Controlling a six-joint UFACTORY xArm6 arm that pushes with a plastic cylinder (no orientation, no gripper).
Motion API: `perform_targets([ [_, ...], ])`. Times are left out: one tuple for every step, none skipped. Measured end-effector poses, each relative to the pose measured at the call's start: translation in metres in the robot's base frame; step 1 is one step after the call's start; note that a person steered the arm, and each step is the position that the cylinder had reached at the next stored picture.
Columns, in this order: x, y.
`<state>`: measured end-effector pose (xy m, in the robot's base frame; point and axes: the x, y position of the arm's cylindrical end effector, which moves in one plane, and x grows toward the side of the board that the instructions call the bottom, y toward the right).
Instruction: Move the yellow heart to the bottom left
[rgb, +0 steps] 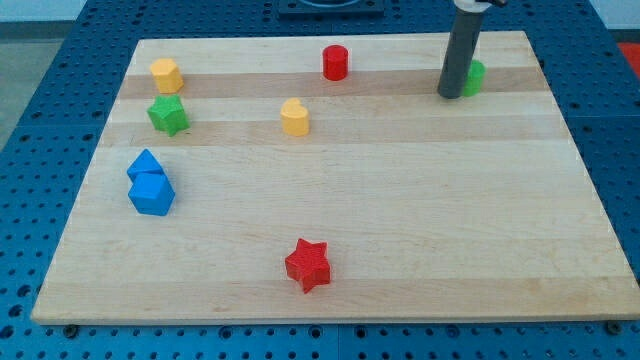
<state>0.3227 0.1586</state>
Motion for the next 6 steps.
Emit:
perform_targets([
  [0.023,0.011],
  [0.0,0.03],
  [-0.024,0.03],
  [-0.046,0.03],
  [-0.046,0.03],
  [-0.011,0.008],
])
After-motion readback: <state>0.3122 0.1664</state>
